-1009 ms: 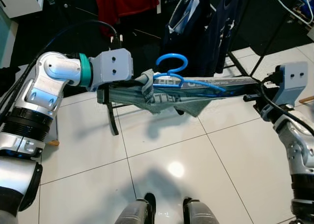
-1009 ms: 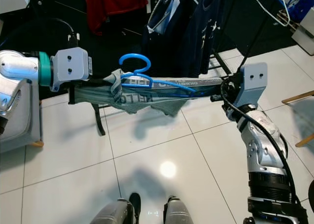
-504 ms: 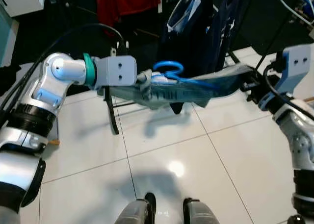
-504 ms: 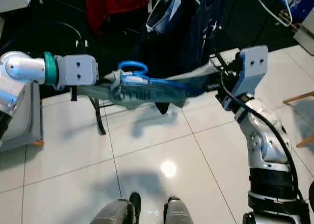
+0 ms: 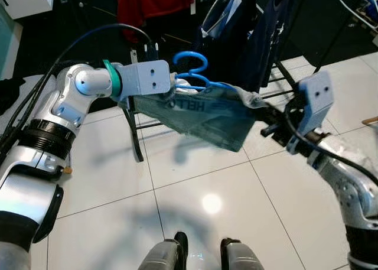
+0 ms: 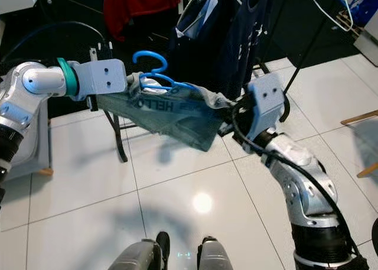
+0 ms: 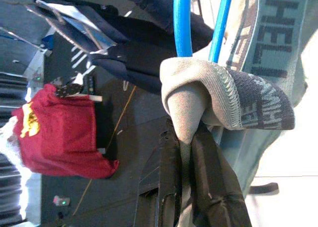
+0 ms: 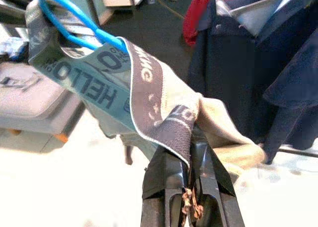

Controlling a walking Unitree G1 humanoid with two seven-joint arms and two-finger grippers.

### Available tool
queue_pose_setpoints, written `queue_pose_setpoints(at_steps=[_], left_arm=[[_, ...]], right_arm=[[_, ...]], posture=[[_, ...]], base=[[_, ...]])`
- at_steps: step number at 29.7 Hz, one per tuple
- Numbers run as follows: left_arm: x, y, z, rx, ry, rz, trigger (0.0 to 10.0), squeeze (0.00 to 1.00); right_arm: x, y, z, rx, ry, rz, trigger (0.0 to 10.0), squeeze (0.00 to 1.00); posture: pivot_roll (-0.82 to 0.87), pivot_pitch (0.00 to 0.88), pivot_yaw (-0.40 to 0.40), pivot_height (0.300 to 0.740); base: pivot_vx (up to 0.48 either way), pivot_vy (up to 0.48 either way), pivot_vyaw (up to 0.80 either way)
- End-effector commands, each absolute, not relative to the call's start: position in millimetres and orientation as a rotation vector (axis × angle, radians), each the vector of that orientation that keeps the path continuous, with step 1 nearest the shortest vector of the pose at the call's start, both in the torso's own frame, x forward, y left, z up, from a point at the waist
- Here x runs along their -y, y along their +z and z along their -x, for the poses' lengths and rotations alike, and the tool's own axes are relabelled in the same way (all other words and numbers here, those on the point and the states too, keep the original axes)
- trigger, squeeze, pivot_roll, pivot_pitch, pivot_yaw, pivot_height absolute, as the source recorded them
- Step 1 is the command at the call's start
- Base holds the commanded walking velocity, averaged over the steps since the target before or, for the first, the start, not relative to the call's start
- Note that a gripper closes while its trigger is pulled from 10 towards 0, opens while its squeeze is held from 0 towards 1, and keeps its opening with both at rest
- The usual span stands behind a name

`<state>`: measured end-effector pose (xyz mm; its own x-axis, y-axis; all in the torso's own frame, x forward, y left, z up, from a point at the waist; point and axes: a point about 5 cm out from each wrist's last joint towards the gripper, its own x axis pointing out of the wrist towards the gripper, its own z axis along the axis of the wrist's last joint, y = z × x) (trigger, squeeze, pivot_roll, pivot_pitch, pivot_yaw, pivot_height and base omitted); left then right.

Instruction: Hang hanger

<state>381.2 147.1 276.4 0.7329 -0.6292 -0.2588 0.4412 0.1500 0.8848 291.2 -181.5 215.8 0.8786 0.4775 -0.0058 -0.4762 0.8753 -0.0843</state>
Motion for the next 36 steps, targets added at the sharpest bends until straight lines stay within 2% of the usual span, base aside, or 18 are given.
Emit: queue_pose_setpoints(at_steps=[1,2,4,6,9,10,12,15,18,22,23,25,26,28,30,32,33,36], left_arm=[[-147,272,-381,0.178,-0.791,-1.211,10.0,0.00],[-146,270,-376,0.189,-0.838,-1.261,10.0,0.00],[-146,270,-376,0.189,-0.838,-1.261,10.0,0.00],[-147,269,-374,0.189,-0.863,-1.279,10.0,0.00],[-154,273,-374,0.186,-0.840,-1.324,10.0,0.00],[-154,273,-374,0.186,-0.840,-1.324,10.0,0.00],[-166,278,-373,0.175,-0.826,-1.367,10.0,0.00],[-166,278,-373,0.175,-0.826,-1.367,10.0,0.00],[-173,282,-373,0.170,-0.808,-1.397,10.0,0.00],[-175,285,-374,0.173,-0.790,-1.408,10.0,0.00],[-174,285,-375,0.178,-0.784,-1.411,10.0,0.00],[-174,285,-375,0.178,-0.784,-1.411,10.0,0.00],[-171,283,-375,0.184,-0.786,-1.413,10.0,0.00],[-171,283,-375,0.184,-0.786,-1.413,10.0,0.00],[-163,279,-375,0.204,-0.801,-1.403,10.0,0.00],[-163,279,-375,0.204,-0.801,-1.403,10.0,0.00],[-159,278,-375,0.218,-0.801,-1.387,10.0,0.00],[-155,279,-376,0.232,-0.799,-1.369,10.0,0.00]], right_arm=[[180,216,-288,0.001,0.475,0.116,10.0,0.00],[186,219,-289,-0.002,0.438,0.167,10.0,0.00],[186,219,-289,-0.002,0.438,0.167,10.0,0.00],[197,221,-289,-0.014,0.403,0.231,10.0,0.00],[225,220,-289,-0.065,0.325,0.296,10.0,0.00],[225,220,-289,-0.065,0.325,0.296,10.0,0.00],[255,211,-283,-0.135,0.247,0.352,10.0,0.00],[255,211,-283,-0.135,0.247,0.352,10.0,0.00],[269,205,-277,-0.182,0.222,0.374,10.0,0.00],[268,205,-276,-0.187,0.225,0.365,10.0,0.00],[255,210,-277,-0.150,0.271,0.303,10.0,0.00],[255,210,-277,-0.150,0.271,0.303,10.0,0.00],[240,217,-279,-0.110,0.325,0.234,10.0,0.00],[240,217,-279,-0.110,0.325,0.234,10.0,0.00],[202,231,-277,-0.034,0.484,0.066,10.0,0.00],[202,231,-277,-0.034,0.484,0.066,10.0,0.00],[184,231,-273,-0.026,0.560,0.007,10.0,0.00],[172,227,-270,-0.038,0.610,-0.031,10.0,0.00]], posture=[[-0.11,0.135,0.126,0.740],[-0.11,0.136,0.127,0.740],[-0.11,0.136,0.127,0.740],[-0.11,0.136,0.128,0.740],[-0.11,0.141,0.123,0.740],[-0.11,0.141,0.123,0.740],[-0.11,0.145,0.129,0.740],[-0.11,0.145,0.129,0.740],[-0.11,0.145,0.132,0.740],[-0.10,0.146,0.132,0.740],[-0.10,0.144,0.134,0.740],[-0.10,0.144,0.134,0.740],[-0.11,0.145,0.133,0.740],[-0.11,0.145,0.133,0.740],[-0.10,0.144,0.132,0.740],[-0.10,0.144,0.132,0.740],[-0.10,0.144,0.131,0.740],[-0.11,0.144,0.130,0.740]], base=[[0.000,0.000,0.00],[0.000,0.000,0.00],[0.000,0.000,0.00],[0.000,0.000,0.00],[0.000,0.000,0.00],[0.000,0.000,0.00],[0.000,0.000,0.00],[0.000,0.000,0.00],[0.000,0.000,0.00],[0.000,0.000,0.00],[0.000,0.000,0.00],[0.000,0.000,0.00],[0.000,0.000,0.00],[0.000,0.000,0.00],[0.000,0.000,0.00],[0.000,0.000,0.00],[0.000,0.000,0.00],[0.000,0.000,0.00]])
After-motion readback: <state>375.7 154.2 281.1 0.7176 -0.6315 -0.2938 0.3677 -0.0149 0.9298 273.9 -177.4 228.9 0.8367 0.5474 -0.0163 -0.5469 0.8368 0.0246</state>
